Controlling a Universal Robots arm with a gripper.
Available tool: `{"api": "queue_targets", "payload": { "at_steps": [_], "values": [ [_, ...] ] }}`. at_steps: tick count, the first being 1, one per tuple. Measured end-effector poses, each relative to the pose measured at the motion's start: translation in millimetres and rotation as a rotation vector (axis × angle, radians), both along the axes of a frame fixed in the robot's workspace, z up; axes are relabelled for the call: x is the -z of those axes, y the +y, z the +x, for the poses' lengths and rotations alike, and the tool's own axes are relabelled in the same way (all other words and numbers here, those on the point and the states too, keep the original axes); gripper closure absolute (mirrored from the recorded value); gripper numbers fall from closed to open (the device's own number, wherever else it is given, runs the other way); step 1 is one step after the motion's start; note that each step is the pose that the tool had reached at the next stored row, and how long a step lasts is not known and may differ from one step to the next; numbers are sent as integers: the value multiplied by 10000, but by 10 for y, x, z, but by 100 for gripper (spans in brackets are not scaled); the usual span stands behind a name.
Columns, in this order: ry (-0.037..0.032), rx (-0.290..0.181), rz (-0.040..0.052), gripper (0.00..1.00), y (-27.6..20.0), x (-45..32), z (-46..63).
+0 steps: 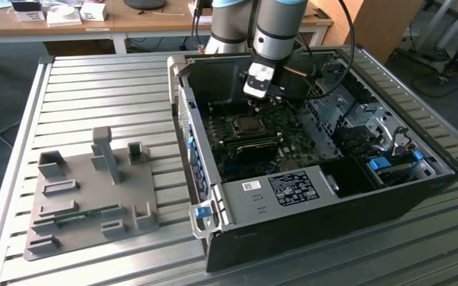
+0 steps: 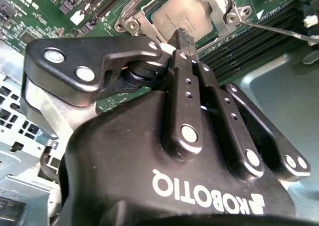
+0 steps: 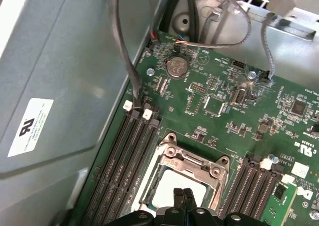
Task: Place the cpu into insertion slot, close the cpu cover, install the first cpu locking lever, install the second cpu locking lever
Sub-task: 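Close the cpu cover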
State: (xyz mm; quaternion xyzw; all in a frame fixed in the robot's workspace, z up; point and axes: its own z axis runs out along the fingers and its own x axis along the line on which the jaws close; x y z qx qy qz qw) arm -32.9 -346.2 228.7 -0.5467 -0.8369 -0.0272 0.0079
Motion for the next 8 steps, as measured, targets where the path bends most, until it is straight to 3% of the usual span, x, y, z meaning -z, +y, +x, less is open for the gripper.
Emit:
{"api": "queue_targets", "payload": {
  "at_steps": [8],
  "values": [
    [0, -890, 0, 89, 0, 2, 0]
  ]
}}
